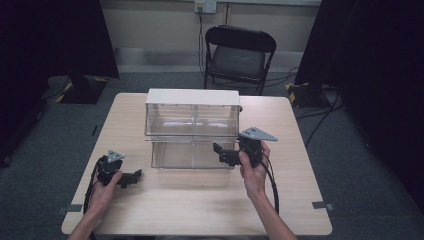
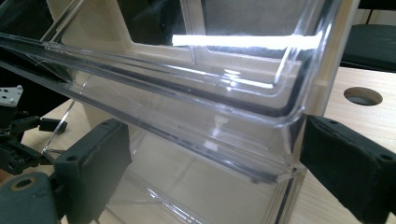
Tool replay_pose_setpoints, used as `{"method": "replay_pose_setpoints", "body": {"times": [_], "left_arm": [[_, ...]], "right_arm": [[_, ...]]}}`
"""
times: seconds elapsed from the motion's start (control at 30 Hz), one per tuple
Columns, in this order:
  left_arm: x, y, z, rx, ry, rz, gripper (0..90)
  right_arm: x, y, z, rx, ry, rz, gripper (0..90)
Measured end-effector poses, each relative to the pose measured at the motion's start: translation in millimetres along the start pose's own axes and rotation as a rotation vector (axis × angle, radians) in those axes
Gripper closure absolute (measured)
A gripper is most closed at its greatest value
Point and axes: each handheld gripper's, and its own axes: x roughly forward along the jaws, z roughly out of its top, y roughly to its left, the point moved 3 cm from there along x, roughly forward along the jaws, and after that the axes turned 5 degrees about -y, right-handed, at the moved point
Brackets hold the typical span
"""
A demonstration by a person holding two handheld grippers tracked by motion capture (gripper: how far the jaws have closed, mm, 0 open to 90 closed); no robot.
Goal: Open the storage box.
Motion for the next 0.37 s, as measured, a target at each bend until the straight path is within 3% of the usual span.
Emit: {"method": "replay_pose_setpoints", "body": {"times": [0.37], "left_arm": [[0.0, 0.0, 0.0, 0.0, 0.0, 0.0, 1.9]], "right_arm": [[0.2, -0.3, 0.2, -0.002, 0.0, 0.002, 8.0]]}}
